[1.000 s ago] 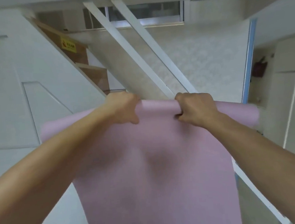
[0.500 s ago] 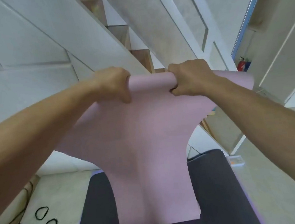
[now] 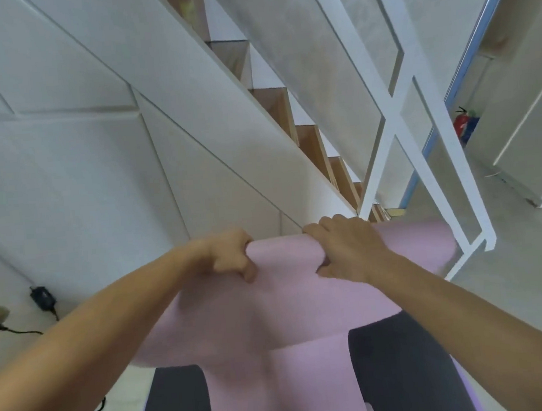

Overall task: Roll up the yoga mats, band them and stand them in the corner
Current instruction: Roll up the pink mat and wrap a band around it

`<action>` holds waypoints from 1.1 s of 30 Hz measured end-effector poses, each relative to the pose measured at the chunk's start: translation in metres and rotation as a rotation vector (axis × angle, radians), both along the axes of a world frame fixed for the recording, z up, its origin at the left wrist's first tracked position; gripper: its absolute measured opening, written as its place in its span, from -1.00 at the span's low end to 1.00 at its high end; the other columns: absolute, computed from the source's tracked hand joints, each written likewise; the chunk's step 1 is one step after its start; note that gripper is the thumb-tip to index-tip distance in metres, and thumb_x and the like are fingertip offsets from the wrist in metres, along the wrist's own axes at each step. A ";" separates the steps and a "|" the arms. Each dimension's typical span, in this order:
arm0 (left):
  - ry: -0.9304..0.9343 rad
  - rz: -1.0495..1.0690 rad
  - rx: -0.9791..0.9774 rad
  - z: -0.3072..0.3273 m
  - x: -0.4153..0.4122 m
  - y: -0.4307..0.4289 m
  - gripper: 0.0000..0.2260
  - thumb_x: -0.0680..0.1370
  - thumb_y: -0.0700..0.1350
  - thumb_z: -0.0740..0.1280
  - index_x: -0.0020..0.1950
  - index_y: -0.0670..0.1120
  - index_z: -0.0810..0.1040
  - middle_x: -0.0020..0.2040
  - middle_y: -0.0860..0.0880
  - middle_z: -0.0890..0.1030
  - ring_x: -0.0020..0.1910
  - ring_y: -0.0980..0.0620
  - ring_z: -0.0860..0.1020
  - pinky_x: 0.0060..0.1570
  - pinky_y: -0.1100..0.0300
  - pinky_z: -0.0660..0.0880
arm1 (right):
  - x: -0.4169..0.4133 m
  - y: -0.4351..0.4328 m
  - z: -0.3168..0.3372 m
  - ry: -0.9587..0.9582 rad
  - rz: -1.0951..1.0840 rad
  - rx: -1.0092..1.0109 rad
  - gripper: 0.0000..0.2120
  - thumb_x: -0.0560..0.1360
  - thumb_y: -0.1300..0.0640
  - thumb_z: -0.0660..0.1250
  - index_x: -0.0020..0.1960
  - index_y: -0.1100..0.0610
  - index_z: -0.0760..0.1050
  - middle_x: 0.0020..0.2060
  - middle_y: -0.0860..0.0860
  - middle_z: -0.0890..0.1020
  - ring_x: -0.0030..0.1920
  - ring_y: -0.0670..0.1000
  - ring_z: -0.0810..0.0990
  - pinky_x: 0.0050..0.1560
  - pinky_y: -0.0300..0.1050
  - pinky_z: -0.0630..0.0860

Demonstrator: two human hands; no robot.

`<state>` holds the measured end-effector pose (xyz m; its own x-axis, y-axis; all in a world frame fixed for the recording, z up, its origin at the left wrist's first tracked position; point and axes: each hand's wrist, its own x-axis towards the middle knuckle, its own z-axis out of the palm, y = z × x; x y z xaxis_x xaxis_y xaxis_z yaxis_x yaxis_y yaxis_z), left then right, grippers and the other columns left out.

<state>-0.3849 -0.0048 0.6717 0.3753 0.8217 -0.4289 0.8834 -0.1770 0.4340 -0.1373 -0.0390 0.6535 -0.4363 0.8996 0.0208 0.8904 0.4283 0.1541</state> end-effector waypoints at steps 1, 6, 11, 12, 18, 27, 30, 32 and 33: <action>-0.041 0.021 -0.033 0.000 -0.003 0.000 -0.72 0.22 -0.17 0.52 -0.09 -0.09 0.68 -0.14 -0.05 0.72 -0.15 -0.05 0.68 -0.22 0.09 0.61 | -0.003 -0.001 -0.004 0.000 0.008 0.050 -0.40 0.46 -0.17 0.42 0.41 -0.03 0.34 0.14 -0.02 0.54 0.09 0.08 0.52 -0.09 -0.05 0.38; -0.042 -0.039 -0.144 -0.007 -0.007 -0.002 -0.58 0.14 -0.09 0.50 0.00 -0.10 0.67 -0.07 -0.06 0.73 -0.04 -0.10 0.70 -0.09 -0.03 0.66 | -0.004 0.005 -0.011 0.117 -0.051 -0.218 -0.57 0.36 -0.09 0.45 0.16 -0.07 0.41 -0.19 -0.12 0.56 -0.15 0.03 0.58 -0.25 -0.11 0.38; 0.277 -0.247 0.134 -0.019 0.002 -0.013 -0.41 0.27 0.12 0.58 0.21 0.03 0.45 0.11 -0.01 0.61 0.08 -0.10 0.58 -0.01 0.11 0.51 | 0.004 0.014 -0.014 0.276 -0.112 -0.529 -0.73 0.30 0.08 0.48 -0.14 -0.04 0.40 -0.21 -0.09 0.54 -0.18 0.02 0.54 -0.25 -0.10 0.38; 0.290 -0.256 0.183 -0.023 0.004 -0.015 -0.42 0.29 0.12 0.56 0.23 0.02 0.45 0.11 -0.03 0.61 0.09 -0.11 0.58 -0.03 0.11 0.50 | 0.006 0.014 -0.014 0.283 -0.118 -0.563 -0.75 0.30 0.09 0.48 -0.14 -0.02 0.42 -0.19 -0.07 0.55 -0.15 0.05 0.55 -0.23 -0.09 0.38; 0.039 -0.052 -0.008 -0.033 0.001 -0.014 -0.65 0.23 -0.09 0.46 0.00 -0.04 0.60 -0.07 -0.07 0.69 -0.07 -0.10 0.65 -0.19 0.12 0.56 | 0.000 0.012 -0.022 0.100 -0.042 -0.302 -0.51 0.31 -0.14 0.44 0.19 -0.13 0.39 -0.05 -0.13 0.55 -0.05 0.03 0.57 -0.02 0.00 0.51; -0.147 -0.014 -0.584 -0.024 -0.019 -0.005 -0.66 0.40 -0.27 0.51 0.18 -0.18 0.65 0.05 -0.16 0.71 0.03 -0.19 0.69 0.12 -0.16 0.60 | -0.010 0.017 -0.024 0.058 0.033 -0.236 -0.49 0.31 -0.20 0.48 0.17 -0.07 0.43 -0.09 -0.10 0.55 -0.09 0.05 0.57 -0.11 -0.03 0.45; -0.120 -0.039 -0.543 -0.026 -0.016 -0.005 -0.63 0.37 -0.29 0.55 0.16 -0.16 0.66 0.03 -0.13 0.72 0.01 -0.16 0.70 0.07 -0.11 0.63 | -0.011 0.018 -0.027 0.054 0.043 -0.284 -0.45 0.29 -0.21 0.49 0.19 -0.08 0.41 -0.07 -0.12 0.56 -0.09 0.04 0.59 -0.15 -0.06 0.38; -0.072 -0.058 -0.405 -0.027 -0.012 -0.003 -0.59 0.30 -0.25 0.61 0.12 -0.11 0.66 0.00 -0.07 0.73 -0.02 -0.11 0.70 -0.01 -0.03 0.66 | -0.009 0.020 -0.027 0.058 0.027 -0.337 -0.42 0.28 -0.21 0.50 0.21 -0.09 0.39 -0.05 -0.13 0.56 -0.07 0.03 0.58 -0.11 -0.05 0.43; -0.047 -0.068 -0.331 -0.028 -0.010 -0.001 -0.56 0.26 -0.22 0.64 0.10 -0.10 0.65 -0.01 -0.05 0.73 -0.03 -0.09 0.70 -0.04 0.03 0.66 | -0.008 0.022 -0.027 0.058 0.017 -0.366 -0.42 0.28 -0.21 0.49 0.21 -0.10 0.38 -0.04 -0.13 0.56 -0.06 0.03 0.58 -0.08 -0.05 0.45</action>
<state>-0.3945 -0.0060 0.6437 0.4501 0.6134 -0.6489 0.8519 -0.0773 0.5179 -0.1458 -0.0173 0.6265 -0.4589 0.8445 -0.2761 0.8854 0.4607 -0.0624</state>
